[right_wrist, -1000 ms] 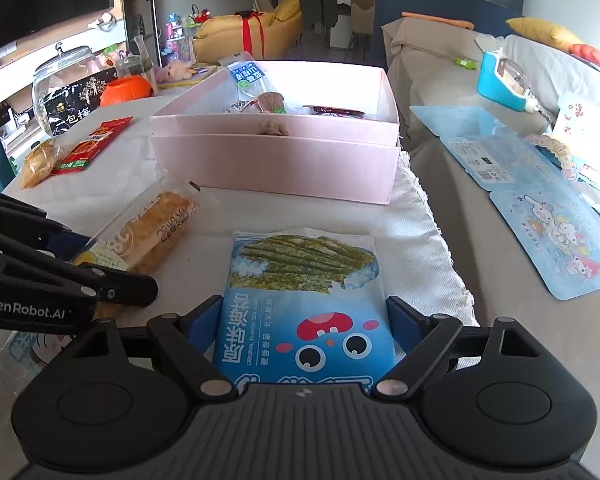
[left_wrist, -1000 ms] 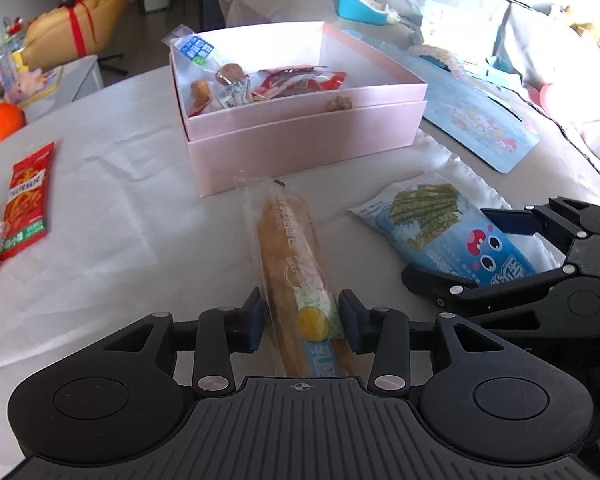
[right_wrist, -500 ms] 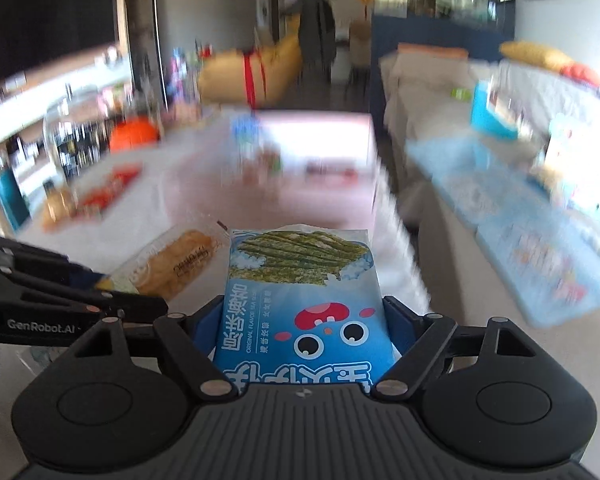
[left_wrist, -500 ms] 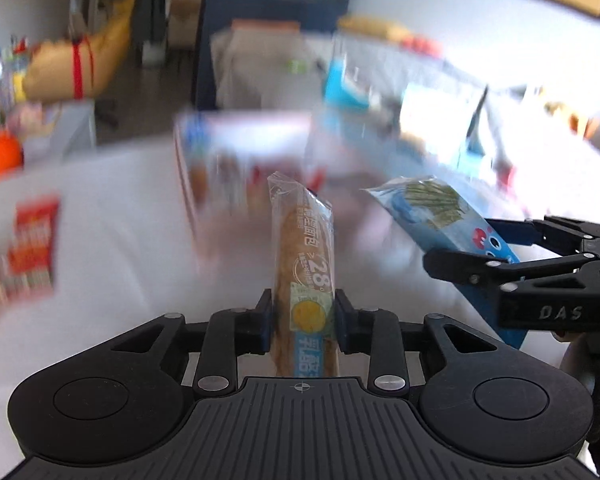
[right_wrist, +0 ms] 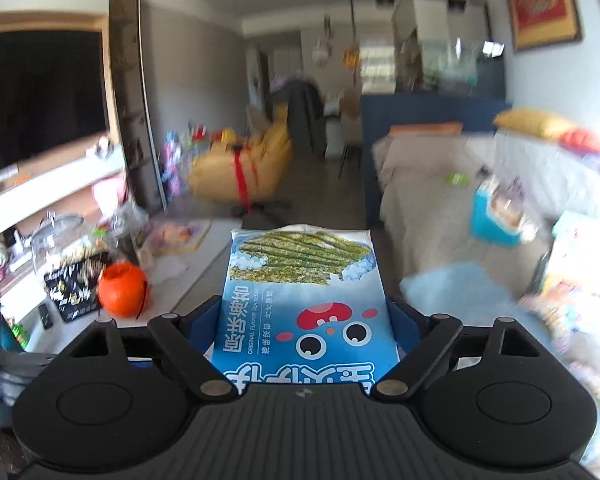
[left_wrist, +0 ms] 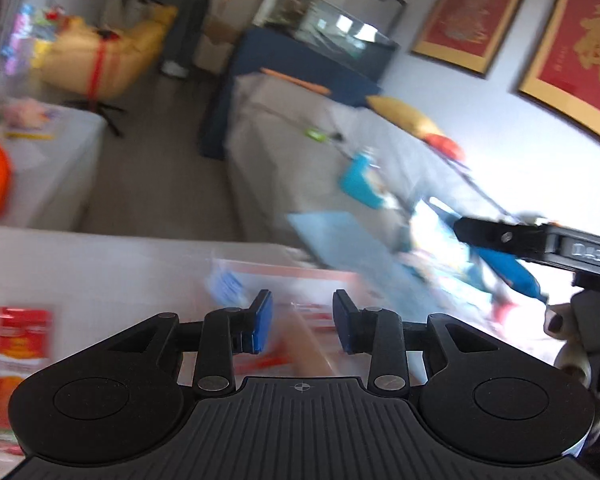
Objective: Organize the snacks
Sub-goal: 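Drop the seaweed packet into the pink box with the right tool while the left drops the biscuit stick in, then grasp the red spicy-strip packet with the right tool while the left grasps the bread packet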
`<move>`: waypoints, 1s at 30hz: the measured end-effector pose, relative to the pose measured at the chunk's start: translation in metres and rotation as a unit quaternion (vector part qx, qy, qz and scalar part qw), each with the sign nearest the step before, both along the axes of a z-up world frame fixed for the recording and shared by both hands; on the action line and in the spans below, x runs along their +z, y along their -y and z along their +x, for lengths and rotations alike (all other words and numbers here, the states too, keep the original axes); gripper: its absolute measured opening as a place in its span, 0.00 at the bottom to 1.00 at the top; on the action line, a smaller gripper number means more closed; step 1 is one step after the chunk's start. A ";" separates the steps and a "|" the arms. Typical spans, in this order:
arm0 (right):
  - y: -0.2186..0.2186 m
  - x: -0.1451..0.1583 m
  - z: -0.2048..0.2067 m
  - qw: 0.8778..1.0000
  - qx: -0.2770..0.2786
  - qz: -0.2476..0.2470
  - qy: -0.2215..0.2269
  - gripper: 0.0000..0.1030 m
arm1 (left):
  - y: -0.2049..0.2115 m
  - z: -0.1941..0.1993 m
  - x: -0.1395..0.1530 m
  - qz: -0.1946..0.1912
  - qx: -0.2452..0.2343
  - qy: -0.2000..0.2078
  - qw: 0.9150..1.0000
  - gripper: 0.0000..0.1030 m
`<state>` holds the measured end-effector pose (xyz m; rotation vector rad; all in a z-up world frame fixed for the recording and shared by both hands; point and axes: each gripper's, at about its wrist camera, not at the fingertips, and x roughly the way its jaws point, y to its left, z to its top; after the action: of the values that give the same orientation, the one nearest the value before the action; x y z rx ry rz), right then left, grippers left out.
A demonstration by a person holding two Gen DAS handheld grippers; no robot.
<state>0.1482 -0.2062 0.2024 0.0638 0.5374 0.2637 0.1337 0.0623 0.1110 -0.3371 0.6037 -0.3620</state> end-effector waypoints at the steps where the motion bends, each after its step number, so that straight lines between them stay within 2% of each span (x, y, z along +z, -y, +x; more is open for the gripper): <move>1: -0.007 -0.008 0.011 1.000 0.010 -0.002 -0.017 0.84 | -0.013 -0.004 -0.004 0.004 0.014 -0.003 1.000 0.36; 5: -0.036 -0.048 0.041 0.997 0.018 -0.041 -0.070 0.84 | -0.080 -0.024 -0.023 0.047 0.097 -0.025 0.994 0.36; 8: -0.053 -0.069 0.040 0.994 0.023 -0.064 -0.087 0.84 | -0.125 -0.043 -0.039 0.088 0.178 -0.040 0.979 0.36; 11: -0.075 -0.078 0.031 0.992 0.046 -0.072 -0.095 0.84 | -0.161 -0.057 -0.059 0.081 0.240 -0.068 0.965 0.36; 15: -0.121 -0.081 0.022 0.988 0.093 -0.068 -0.107 0.84 | -0.177 -0.063 -0.077 0.050 0.258 -0.096 0.960 0.36; 18: -0.174 -0.088 0.019 0.982 0.127 -0.065 -0.122 0.84 | -0.171 -0.061 -0.078 0.065 0.256 -0.083 0.961 0.36; 21: -0.226 -0.106 0.027 0.974 0.153 -0.052 -0.159 0.84 | -0.178 -0.057 -0.077 0.074 0.248 -0.082 0.962 0.36; 23: -0.257 -0.121 0.035 0.969 0.159 -0.041 -0.185 0.84 | -0.182 -0.066 -0.073 0.055 0.246 -0.080 0.964 0.36; 26: -0.297 -0.145 0.037 0.965 0.162 -0.048 -0.198 0.84 | -0.195 -0.082 -0.074 0.036 0.262 -0.081 0.961 0.36; 30: -0.332 -0.165 0.039 0.957 0.183 -0.069 -0.214 0.82 | -0.212 -0.090 -0.084 -0.022 0.271 -0.106 0.956 0.36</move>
<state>0.1874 0.1262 0.0372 -0.1200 0.9999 0.5792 0.0437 0.2738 0.0275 -0.5709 0.6855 0.1932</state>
